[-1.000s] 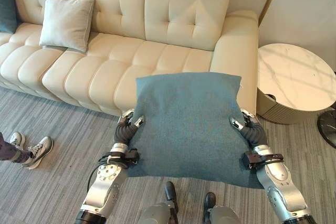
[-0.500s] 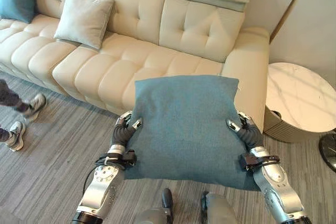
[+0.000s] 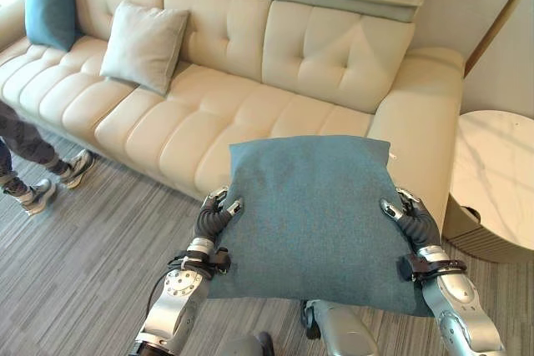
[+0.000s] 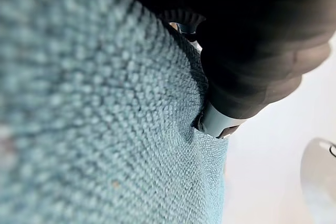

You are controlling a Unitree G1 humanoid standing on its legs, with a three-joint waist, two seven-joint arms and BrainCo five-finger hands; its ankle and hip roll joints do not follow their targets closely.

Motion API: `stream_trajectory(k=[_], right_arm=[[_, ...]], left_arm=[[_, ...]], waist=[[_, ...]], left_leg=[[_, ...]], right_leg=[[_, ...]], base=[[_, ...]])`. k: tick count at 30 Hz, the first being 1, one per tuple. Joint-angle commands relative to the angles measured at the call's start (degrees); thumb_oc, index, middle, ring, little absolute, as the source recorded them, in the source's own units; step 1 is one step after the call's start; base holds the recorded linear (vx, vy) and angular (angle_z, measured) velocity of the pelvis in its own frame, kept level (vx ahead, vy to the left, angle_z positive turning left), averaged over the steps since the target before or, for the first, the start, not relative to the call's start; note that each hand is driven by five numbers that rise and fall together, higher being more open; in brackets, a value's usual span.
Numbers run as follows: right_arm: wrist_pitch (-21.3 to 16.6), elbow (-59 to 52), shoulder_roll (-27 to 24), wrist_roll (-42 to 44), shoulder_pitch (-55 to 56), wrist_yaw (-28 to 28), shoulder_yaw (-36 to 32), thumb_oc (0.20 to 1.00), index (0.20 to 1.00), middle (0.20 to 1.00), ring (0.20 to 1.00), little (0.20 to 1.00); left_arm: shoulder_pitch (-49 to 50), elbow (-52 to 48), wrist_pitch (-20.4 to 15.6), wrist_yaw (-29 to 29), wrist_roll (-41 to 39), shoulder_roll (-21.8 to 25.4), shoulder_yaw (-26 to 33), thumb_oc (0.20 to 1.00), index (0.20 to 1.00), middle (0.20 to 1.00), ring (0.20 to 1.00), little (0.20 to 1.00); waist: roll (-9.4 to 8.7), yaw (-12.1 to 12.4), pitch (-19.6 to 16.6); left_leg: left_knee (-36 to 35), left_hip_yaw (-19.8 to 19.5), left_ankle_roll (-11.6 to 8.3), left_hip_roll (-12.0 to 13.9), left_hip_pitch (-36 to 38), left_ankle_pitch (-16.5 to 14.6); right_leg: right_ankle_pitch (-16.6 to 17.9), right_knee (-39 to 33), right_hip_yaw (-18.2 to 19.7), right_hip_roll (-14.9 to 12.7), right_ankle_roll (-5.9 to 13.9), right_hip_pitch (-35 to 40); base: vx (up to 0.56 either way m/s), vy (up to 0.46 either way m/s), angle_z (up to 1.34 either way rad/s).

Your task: Pick up all the scattered cushions and arrange them neatly on the sofa.

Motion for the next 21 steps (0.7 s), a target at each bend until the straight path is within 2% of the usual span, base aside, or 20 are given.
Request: stream_trajectory(k=[1, 2, 3, 4, 5, 6, 7, 9, 10, 12, 14, 16, 19, 20, 21], right_arm=[[-5.53, -5.03, 0.16, 2.49, -5.09, 0.78, -0.20, 0.200, 0.200, 0.200, 0.200, 0.200], [-5.56, -5.16, -0.09, 2.00, -5.24, 0.41, -0.82, 0.200, 0.200, 0.200, 0.200, 0.200], [-5.55, -5.75, 0.07, 1.71, -5.31, 0.24, -1.27, 0.200, 0.200, 0.200, 0.200, 0.200], [-5.54, -5.77, 0.12, 1.71, -5.31, 0.24, -1.27, 0.200, 0.200, 0.200, 0.200, 0.200], [-5.62, -5.66, 0.11, 1.46, -5.17, 0.01, -1.60, 0.200, 0.200, 0.200, 0.200, 0.200], [-5.47, -5.38, 0.37, 1.12, -4.99, -0.41, -1.63, 0.200, 0.200, 0.200, 0.200, 0.200], [-5.46, -5.39, 0.38, 1.11, -4.97, -0.42, -1.63, 0.200, 0.200, 0.200, 0.200, 0.200], [-5.60, -5.00, 0.37, -0.45, -4.58, -1.04, -1.77, 0.200, 0.200, 0.200, 0.200, 0.200], [-5.32, -4.98, 0.43, -0.85, -4.38, -0.93, -1.73, 0.200, 0.200, 0.200, 0.200, 0.200], [-5.04, -4.81, 0.52, -2.15, -4.17, -0.56, -1.01, 0.200, 0.200, 0.200, 0.200, 0.200], [-4.31, -4.71, 1.00, -3.46, -3.25, 0.07, -1.10, 0.200, 0.200, 0.200, 0.200, 0.200], [-3.47, -4.10, 1.86, -4.37, -3.36, 0.64, -0.47, 0.200, 0.200, 0.200, 0.200, 0.200], [-3.16, -3.62, 3.44, -4.84, -4.74, 1.35, 1.04, 0.200, 0.200, 0.200, 0.200, 0.200], [-3.12, -3.53, 4.38, -4.66, -6.38, 1.61, 2.29, 0.200, 0.200, 0.200, 0.200, 0.200], [-3.13, -3.50, 4.41, -4.67, -6.41, 1.61, 2.31, 0.200, 0.200, 0.200, 0.200, 0.200]], left_arm=[[-4.79, -5.27, -5.21, -2.94, 0.55, -0.53, 0.12, 0.200, 0.200, 0.200, 0.200, 0.200], [-4.75, -5.15, -5.07, -2.88, 0.71, -0.43, 0.53, 0.200, 0.200, 0.200, 0.200, 0.200], [-4.66, -5.56, -4.86, -3.00, 1.10, 0.04, 0.72, 0.200, 0.200, 0.200, 0.200, 0.200], [-4.67, -5.57, -4.85, -3.00, 1.10, 0.09, 0.72, 0.200, 0.200, 0.200, 0.200, 0.200], [-4.61, -5.53, -4.77, -2.72, 1.37, 0.18, 1.14, 0.200, 0.200, 0.200, 0.200, 0.200], [-4.52, -5.66, -4.81, -2.35, 1.12, 0.13, 1.23, 0.200, 0.200, 0.200, 0.200, 0.200], [-4.52, -5.65, -4.81, -2.34, 1.12, 0.14, 1.21, 0.200, 0.200, 0.200, 0.200, 0.200], [-4.42, -5.54, -5.07, -1.30, 1.44, -0.21, 1.42, 0.200, 0.200, 0.200, 0.200, 0.200], [-4.49, -5.50, -5.16, -1.26, 1.38, -0.25, 1.21, 0.200, 0.200, 0.200, 0.200, 0.200], [-4.21, -5.61, -5.36, -1.30, 1.81, -0.12, 1.25, 0.200, 0.200, 0.200, 0.200, 0.200], [-3.39, -6.19, -5.05, -1.80, 2.00, -0.02, 1.35, 0.200, 0.200, 0.200, 0.200, 0.200], [-2.35, -6.18, -4.84, -2.21, 2.91, 0.99, 2.23, 0.200, 0.200, 0.200, 0.200, 0.200], [-1.32, -6.41, -4.94, -2.07, 3.54, 2.45, 3.83, 0.200, 0.200, 0.200, 0.200, 0.200], [-1.08, -6.23, -4.98, -1.42, 3.31, 3.03, 5.19, 0.200, 0.200, 0.200, 0.200, 0.200], [-1.09, -6.24, -4.98, -1.42, 3.30, 3.06, 5.21, 0.200, 0.200, 0.200, 0.200, 0.200]], waist=[[-1.32, -2.25, -3.09], [-1.74, -2.05, -2.97], [-2.42, -1.41, -2.75], [-2.60, -1.42, -2.95], [-2.83, -0.95, -2.71], [-2.79, 0.01, -2.41], [-2.83, 0.00, -2.43], [-2.66, 0.74, -1.99], [-2.48, 0.70, -2.09], [-1.62, 0.94, -2.21], [-1.08, 0.55, -2.75], [-1.53, 1.17, -2.86], [-2.47, 2.55, -2.85], [-2.54, 3.76, -2.29], [-2.58, 3.83, -2.29]], left_leg=[[-10.32, 3.87, 2.64, -0.60, 8.18, 4.46], [-12.52, 4.12, 3.34, 0.21, 6.89, 2.27], [-17.56, 2.37, 2.98, 0.87, 4.01, 2.07], [-17.98, 2.42, 3.03, 0.64, 3.93, 2.49], [-20.98, 0.35, 1.91, 1.49, 1.73, 4.74], [-24.63, -3.83, 0.57, 2.29, -0.29, 8.03], [-24.86, -3.83, 0.55, 2.25, -0.17, 8.15], [-27.93, -9.10, -1.08, 2.78, -1.68, 11.31], [-29.03, -10.55, -1.60, 3.02, -2.15, 12.31], [-30.15, -13.39, -1.26, 1.97, -1.93, 11.07], [-29.84, -10.84, -0.98, 1.97, -0.11, 10.31], [-29.36, -8.55, 0.75, 0.66, 0.82, 8.93], [-28.74, -4.78, 2.76, -0.59, 2.09, 7.16], [-28.52, -2.05, 3.93, -0.88, 3.27, 6.13], [-28.53, -1.96, 3.94, -0.89, 3.28, 6.11]], right_leg=[[-1.42, -5.30, 4.41, -2.80, 5.25, 3.12], [-1.94, -5.52, 5.14, -3.55, 5.82, 4.28], [-2.59, -5.65, 6.92, -4.42, 6.37, 5.77], [-2.43, -5.74, 6.96, -4.61, 6.39, 5.55], [-2.74, -6.09, 8.48, -4.85, 6.52, 6.69], [-3.13, -6.44, 10.62, -4.72, 6.49, 7.93], [-3.16, -6.43, 10.61, -4.75, 6.48, 7.94], [-3.85, -6.10, 13.69, -4.74, 6.85, 9.35], [-3.97, -5.67, 14.99, -4.74, 6.91, 9.27], [-4.61, -5.19, 17.35, -4.74, 7.42, 9.37], [-4.25, -4.49, 18.90, -6.02, 8.55, 9.54], [-3.00, -4.61, 21.10, -7.51, 9.69, 9.18], [-0.50, -2.83, 22.21, -9.08, 11.50, 7.33], [0.14, -0.16, 19.16, -10.08, 11.38, 5.59], [0.09, -0.05, 19.27, -10.07, 11.39, 5.49]], base=[[0.31, 0.072, -0.38], [0.28, 0.121, -0.40], [0.28, 0.118, -0.42], [0.28, 0.146, -0.50], [0.25, 0.158, -0.47], [0.26, 0.157, -0.54], [0.24, 0.163, -0.74], [0.24, 0.229, -0.75], [0.26, 0.326, -0.72], [0.24, 0.359, -0.86], [0.26, 0.419, -0.85], [0.19, 0.397, -0.74], [0.09, 0.352, -0.97], [0.04, 0.273, -0.85], [0.03, 0.267, -1.22]])
